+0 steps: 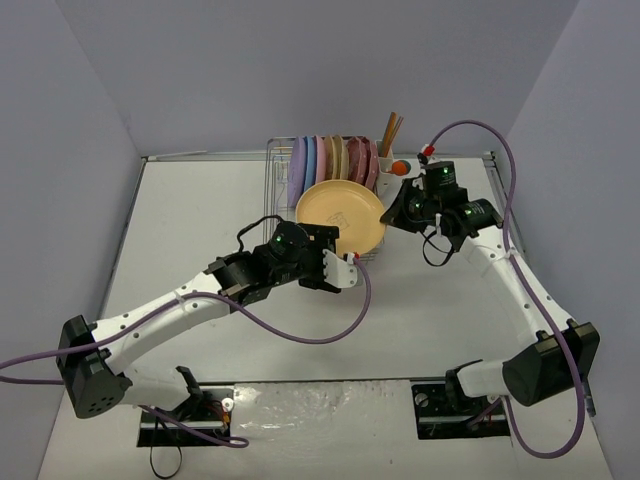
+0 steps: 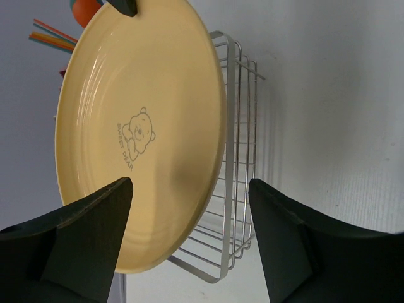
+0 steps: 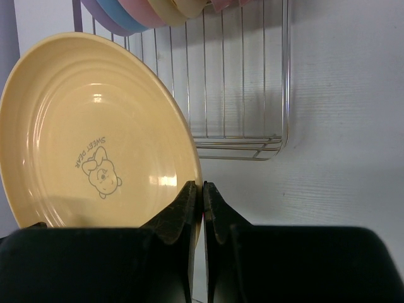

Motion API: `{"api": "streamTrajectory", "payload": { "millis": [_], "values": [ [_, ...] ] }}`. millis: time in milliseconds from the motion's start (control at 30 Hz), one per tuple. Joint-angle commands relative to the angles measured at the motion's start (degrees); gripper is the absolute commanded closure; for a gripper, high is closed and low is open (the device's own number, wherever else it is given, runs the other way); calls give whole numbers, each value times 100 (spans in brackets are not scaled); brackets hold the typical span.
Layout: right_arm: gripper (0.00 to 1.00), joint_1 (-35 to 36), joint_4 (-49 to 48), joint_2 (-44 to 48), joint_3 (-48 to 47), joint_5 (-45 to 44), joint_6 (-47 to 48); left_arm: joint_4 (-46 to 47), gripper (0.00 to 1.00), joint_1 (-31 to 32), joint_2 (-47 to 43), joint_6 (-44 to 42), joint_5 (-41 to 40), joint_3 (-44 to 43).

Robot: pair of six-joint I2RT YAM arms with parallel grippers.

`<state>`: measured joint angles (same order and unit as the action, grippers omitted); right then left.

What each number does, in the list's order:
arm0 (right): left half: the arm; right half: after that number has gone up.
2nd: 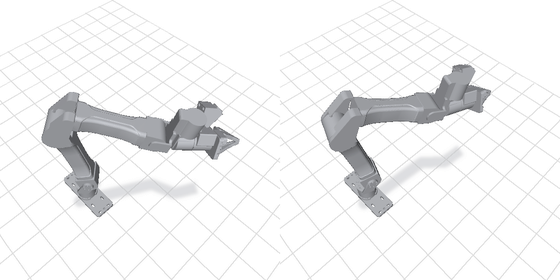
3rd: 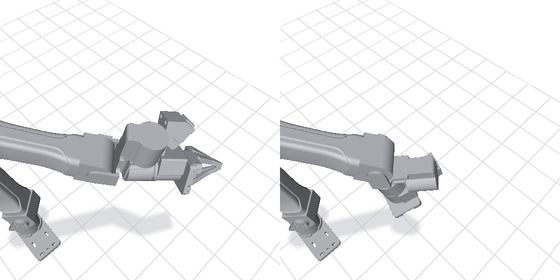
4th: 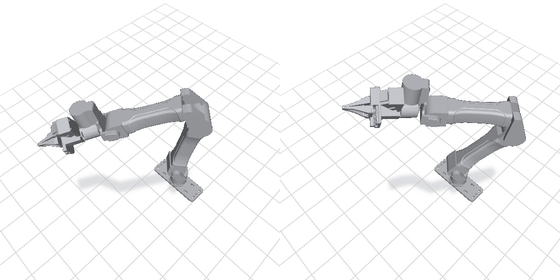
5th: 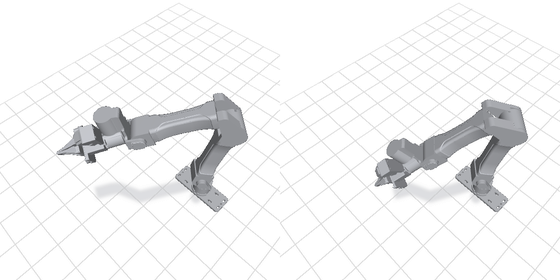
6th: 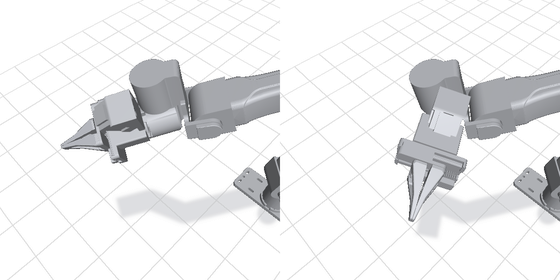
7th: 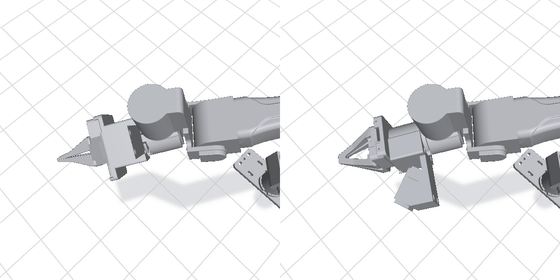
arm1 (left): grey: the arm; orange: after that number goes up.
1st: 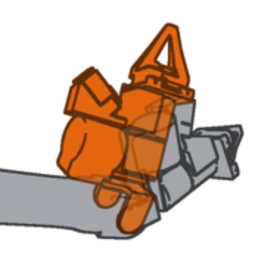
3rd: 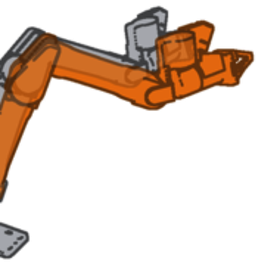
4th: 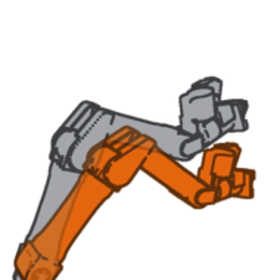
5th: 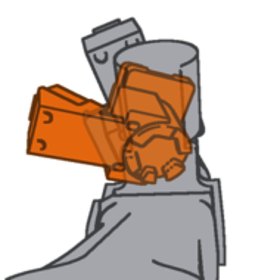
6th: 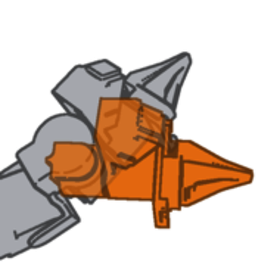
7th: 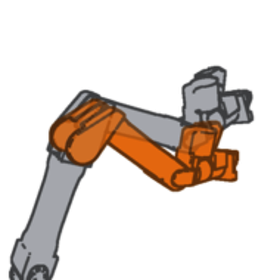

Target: Load the plates into the dish rack

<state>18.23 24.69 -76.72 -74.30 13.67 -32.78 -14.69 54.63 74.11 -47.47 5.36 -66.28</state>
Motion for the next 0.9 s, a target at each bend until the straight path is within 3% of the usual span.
{"api": "streamTrajectory", "payload": {
  "millis": [0, 200, 333, 467, 533, 800, 867],
  "values": [
    [100, 107, -263, -29, -76, 148, 73, -95, 33, -31, 7, -131, 366, -400],
    [100, 184, -236, -88, -102, 92, 102, -218, 59, -119, 95, -78, 545, -494],
    [100, 242, -219, -123, -111, 74, 123, -359, 62, -146, 192, -148, 562, -544],
    [100, 278, -200, -159, -110, 47, 132, -476, 72, -172, 246, -184, 612, -598],
    [100, 286, -192, -173, -108, 30, 140, -517, 85, -172, 262, -192, 698, -614],
    [100, 313, -190, -215, -155, 71, 125, -513, 100, -166, 156, -205, 714, -510],
    [91, 313, -186, -220, -153, 94, 123, -510, 100, -163, 101, -229, 722, -470]
  ]
}}
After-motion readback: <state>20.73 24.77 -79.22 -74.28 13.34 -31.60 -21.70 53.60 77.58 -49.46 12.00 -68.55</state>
